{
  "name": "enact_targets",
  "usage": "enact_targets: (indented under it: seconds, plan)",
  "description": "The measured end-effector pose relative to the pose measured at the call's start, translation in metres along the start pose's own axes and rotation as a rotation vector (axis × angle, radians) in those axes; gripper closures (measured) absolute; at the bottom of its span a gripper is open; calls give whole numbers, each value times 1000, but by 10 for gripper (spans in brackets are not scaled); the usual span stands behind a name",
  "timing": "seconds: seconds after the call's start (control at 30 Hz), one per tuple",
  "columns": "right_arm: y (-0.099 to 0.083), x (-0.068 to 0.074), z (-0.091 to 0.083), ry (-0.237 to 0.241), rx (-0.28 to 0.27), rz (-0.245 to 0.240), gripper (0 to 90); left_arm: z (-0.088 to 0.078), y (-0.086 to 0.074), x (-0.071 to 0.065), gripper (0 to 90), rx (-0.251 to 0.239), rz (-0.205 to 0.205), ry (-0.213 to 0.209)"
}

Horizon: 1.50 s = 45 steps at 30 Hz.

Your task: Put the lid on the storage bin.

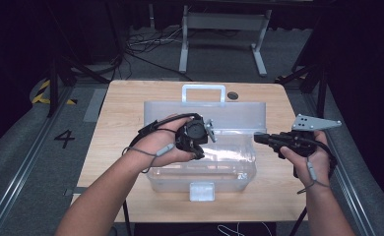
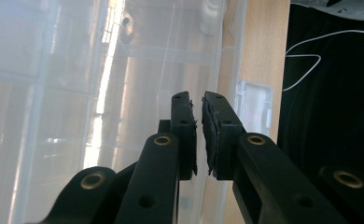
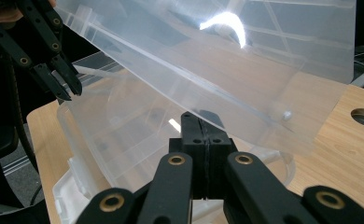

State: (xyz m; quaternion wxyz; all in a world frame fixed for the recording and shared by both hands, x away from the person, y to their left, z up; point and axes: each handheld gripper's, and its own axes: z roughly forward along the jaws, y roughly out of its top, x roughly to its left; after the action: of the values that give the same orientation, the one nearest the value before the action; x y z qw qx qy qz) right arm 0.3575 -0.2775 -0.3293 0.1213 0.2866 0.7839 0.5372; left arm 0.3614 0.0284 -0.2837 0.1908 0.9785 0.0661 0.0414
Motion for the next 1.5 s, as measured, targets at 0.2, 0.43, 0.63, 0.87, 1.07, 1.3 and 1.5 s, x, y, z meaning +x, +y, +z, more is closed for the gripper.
enact_targets:
  seconds: [0.2, 0.43, 0.63, 0.87, 1.07, 1.3, 1.5]
  plan:
    - [0, 0, 0, -3, 0, 1, 900, -2, -3, 1, 813, -8, 0, -3]
    - [0, 0, 0, -6, 0, 1, 900, -12, -14, 5, 832, -38, -33, 9]
    - [0, 0, 0, -5, 0, 3, 900, -19, -24, 8, 845, -61, -64, 20]
    - [0, 0, 0, -6, 1, 2, 900, -25, -36, 10, 858, -96, -89, 25]
    - [0, 0, 0, -6, 0, 3, 900, -33, -46, 10, 866, -120, -113, 52]
    - [0, -1, 0, -6, -2, 4, 900, -42, -66, 10, 877, -192, -167, 65]
    - [1, -1, 0, -6, -4, 8, 900, -46, -80, 11, 873, -220, -207, 78]
